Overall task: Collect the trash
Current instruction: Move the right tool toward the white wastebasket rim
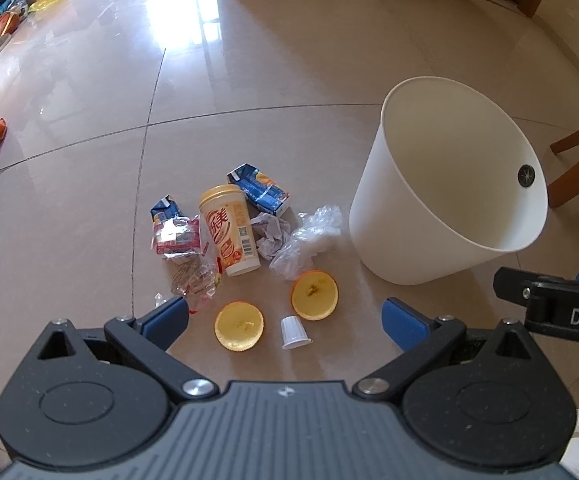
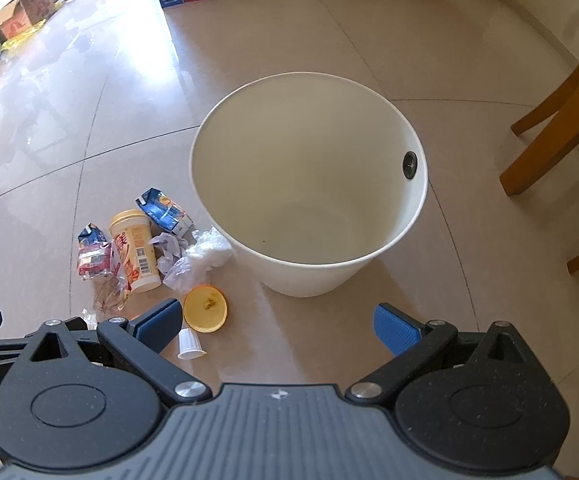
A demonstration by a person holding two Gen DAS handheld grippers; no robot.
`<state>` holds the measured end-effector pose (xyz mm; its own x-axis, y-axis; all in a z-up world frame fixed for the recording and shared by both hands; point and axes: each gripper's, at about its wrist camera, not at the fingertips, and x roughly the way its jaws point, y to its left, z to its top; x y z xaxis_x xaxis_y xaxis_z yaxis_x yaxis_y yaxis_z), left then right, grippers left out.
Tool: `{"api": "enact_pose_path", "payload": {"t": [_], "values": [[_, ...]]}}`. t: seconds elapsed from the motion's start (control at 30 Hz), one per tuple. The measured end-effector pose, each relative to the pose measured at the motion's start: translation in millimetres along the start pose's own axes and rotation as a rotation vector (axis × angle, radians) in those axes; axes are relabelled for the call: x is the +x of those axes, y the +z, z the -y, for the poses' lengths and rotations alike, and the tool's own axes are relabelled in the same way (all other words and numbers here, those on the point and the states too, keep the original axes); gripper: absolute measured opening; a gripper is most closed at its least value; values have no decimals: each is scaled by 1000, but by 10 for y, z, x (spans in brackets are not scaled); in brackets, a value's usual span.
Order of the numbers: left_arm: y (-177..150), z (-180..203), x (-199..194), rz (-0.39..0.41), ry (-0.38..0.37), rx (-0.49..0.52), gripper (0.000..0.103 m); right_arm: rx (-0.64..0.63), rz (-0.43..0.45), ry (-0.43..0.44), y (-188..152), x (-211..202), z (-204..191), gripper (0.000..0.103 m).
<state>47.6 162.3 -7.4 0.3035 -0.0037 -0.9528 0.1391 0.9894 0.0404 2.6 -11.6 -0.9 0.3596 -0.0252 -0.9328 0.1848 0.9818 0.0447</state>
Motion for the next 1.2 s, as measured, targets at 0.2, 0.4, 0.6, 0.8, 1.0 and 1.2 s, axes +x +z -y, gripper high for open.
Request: {"api": "enact_pose_path", "payload": {"t": [0.2,0.4,0.6,0.8,1.0,1.2], "values": [[16,-38,62,2,-20,17,102,-17,38,-25,-9,-8,-19,103],[10,-49,125,-3,-47,36,102,-37,57,-41,-28,13,-50,103],[22,-37,188,-8,-73,55,102,-95,125,-70,-21,-49,-108,103],[39,-82,198,7,-88,49,102,-141,214,-99,6,-169,-125,103],[53,-128,192,27,-95,42,102,-186,229,-107,30,-259,-212,103],[30,-201,183,30,-109,32,102,-233,331,-110,43,-508,-287,103]]}}
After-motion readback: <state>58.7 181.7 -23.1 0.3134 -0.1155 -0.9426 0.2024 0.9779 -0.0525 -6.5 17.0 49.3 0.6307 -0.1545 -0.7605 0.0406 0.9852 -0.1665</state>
